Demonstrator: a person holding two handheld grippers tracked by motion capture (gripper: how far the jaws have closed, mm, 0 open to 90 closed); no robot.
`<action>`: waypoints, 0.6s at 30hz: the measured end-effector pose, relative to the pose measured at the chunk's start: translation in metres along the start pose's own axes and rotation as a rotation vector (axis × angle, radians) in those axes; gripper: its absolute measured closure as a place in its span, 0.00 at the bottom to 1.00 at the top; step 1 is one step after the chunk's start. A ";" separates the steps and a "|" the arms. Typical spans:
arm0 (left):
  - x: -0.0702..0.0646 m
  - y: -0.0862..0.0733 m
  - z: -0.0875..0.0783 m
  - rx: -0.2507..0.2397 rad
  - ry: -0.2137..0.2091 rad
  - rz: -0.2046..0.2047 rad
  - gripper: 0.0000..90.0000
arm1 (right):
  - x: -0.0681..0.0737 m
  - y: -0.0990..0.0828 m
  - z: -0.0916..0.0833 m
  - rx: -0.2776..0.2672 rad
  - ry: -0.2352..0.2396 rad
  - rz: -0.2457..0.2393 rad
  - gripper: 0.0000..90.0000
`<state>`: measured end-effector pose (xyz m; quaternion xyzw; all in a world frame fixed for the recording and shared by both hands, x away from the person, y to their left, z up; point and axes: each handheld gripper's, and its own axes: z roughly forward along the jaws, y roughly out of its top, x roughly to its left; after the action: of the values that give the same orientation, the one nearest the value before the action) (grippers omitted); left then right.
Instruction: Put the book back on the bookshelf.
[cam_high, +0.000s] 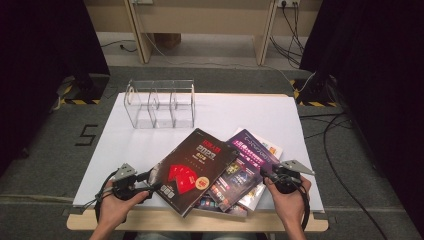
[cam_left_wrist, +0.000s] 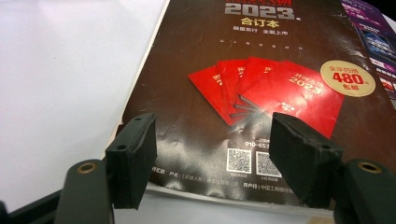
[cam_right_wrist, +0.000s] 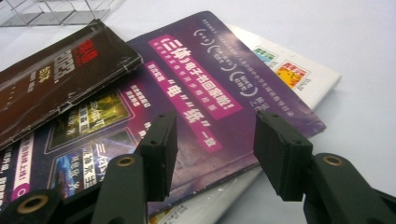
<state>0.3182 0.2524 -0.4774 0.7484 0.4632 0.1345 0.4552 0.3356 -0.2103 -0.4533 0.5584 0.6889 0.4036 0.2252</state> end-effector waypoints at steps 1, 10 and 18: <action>-0.001 0.001 0.000 0.001 0.000 0.003 0.36 | 0.001 0.000 0.001 0.005 0.005 0.002 0.56; -0.035 0.011 0.005 0.016 -0.056 0.107 0.38 | 0.007 0.005 0.007 0.030 0.029 0.010 0.56; -0.046 0.019 0.014 0.052 -0.073 0.137 0.38 | 0.012 0.009 0.014 0.039 0.033 0.000 0.56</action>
<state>0.3134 0.2041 -0.4592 0.7943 0.3973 0.1258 0.4421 0.3480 -0.1944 -0.4522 0.5559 0.7002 0.3994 0.2029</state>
